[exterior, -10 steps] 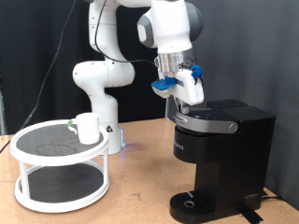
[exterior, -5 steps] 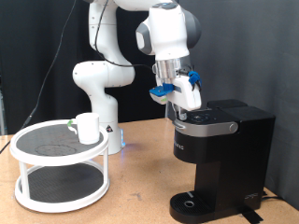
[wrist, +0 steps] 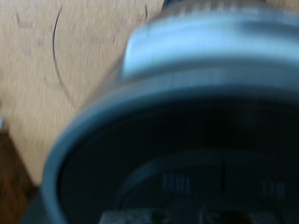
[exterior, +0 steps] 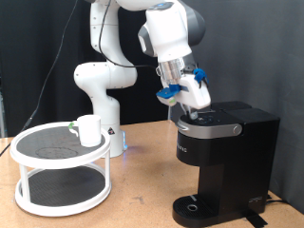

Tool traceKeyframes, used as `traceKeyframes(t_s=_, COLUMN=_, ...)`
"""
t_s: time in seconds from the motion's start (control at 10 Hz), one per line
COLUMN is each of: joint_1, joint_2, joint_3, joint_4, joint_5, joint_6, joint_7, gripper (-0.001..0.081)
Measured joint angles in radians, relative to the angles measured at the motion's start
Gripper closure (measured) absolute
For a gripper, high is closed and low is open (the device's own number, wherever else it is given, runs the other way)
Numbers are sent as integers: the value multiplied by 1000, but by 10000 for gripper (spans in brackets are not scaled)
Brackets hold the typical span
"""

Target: Make a cup of coffee with the keurig machine

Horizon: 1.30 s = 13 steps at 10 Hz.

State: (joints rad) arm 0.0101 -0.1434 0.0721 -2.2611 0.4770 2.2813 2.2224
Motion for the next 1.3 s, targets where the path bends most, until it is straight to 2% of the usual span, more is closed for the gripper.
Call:
traceKeyframes(t_s=0.2, joint_1=0, joint_2=-27, joint_3=-13, joint_4=30, joint_5=146, joint_6=-73, joint_7=-90, gripper=806)
traceKeyframes(t_s=0.4, joint_1=-2, joint_2=-27, joint_3=-9, joint_4=14, joint_5=114, joint_6=-51, joint_7=-81, gripper=806)
traceKeyframes(t_s=0.6, joint_1=-2, joint_2=-74, joint_3=-17, joint_4=-54, joint_5=202, joint_6=-52, joint_7=-106, gripper=806)
traceKeyframes(t_s=0.7, joint_1=-4, joint_2=-104, joint_3=-21, joint_4=-89, joint_5=212, joint_6=-52, joint_7=-101, gripper=806)
traceKeyframes(t_s=1.0, joint_1=-12, joint_2=-194, joint_3=-41, joint_4=-179, joint_5=194, joint_6=-121, joint_7=-158, gripper=806)
traceKeyframes(t_s=1.2, joint_1=-15, joint_2=-265, joint_3=-52, joint_4=-240, joint_5=182, joint_6=-132, joint_7=-205, gripper=806)
traceKeyframes(t_s=1.3, joint_1=-15, joint_2=-263, joint_3=-52, joint_4=-239, joint_5=183, joint_6=-132, joint_7=-202, gripper=806)
